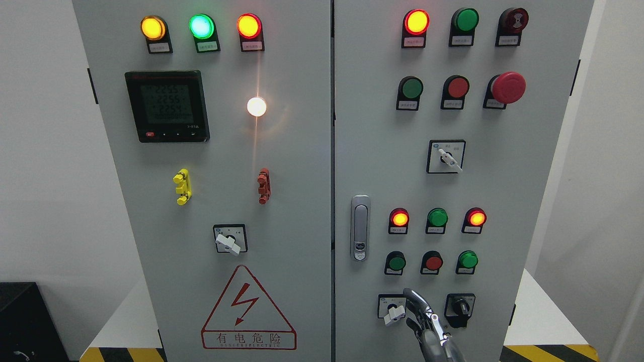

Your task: Release door handle

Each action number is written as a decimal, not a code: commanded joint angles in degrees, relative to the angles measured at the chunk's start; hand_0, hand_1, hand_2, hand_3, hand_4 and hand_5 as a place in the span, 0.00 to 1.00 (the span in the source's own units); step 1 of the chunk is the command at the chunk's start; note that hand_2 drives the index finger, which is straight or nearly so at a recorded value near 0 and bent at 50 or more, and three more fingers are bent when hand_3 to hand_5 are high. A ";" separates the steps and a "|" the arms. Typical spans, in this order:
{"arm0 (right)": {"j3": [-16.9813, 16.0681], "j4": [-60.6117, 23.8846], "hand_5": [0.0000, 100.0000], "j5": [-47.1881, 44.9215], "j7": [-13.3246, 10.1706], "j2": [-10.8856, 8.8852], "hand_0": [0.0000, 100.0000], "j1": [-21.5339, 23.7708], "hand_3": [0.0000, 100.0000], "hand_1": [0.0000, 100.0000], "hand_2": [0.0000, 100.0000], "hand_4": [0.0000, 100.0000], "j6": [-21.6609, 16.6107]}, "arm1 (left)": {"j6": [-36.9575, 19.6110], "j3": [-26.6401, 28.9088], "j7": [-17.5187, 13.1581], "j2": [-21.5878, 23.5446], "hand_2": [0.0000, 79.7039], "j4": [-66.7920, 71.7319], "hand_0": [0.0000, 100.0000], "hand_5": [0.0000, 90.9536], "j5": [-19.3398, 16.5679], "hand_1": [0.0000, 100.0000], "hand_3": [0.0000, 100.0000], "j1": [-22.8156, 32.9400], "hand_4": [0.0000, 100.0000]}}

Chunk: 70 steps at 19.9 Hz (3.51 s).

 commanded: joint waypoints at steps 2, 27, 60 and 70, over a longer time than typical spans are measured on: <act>1.23 -0.48 0.37 7.33 -0.09 0.02 0.27 -0.25 0.38 0.13 0.00 0.47 -0.16 | 0.03 0.00 0.05 0.00 0.00 1.67 0.12 0.00 -0.01 0.56 0.00 -1.50 0.00; 12.56 10.68 1.00 68.61 -16.53 0.02 0.27 -10.44 1.00 0.23 0.02 1.00 -0.25 | 0.03 0.00 0.05 0.00 0.00 1.67 0.12 0.00 -0.01 0.56 0.00 -1.50 0.00; 11.77 17.09 1.00 84.27 -17.32 -0.59 0.30 -17.21 1.00 0.21 0.00 1.00 9.16 | 0.03 0.00 0.05 0.00 0.00 1.67 0.12 0.00 -0.01 0.56 0.00 -1.50 0.00; 11.77 18.41 1.00 85.32 -16.97 -0.42 0.30 -18.09 1.00 0.21 0.00 1.00 9.16 | 0.03 0.00 0.05 0.00 0.00 1.67 0.12 0.00 -0.01 0.56 0.00 -1.58 0.00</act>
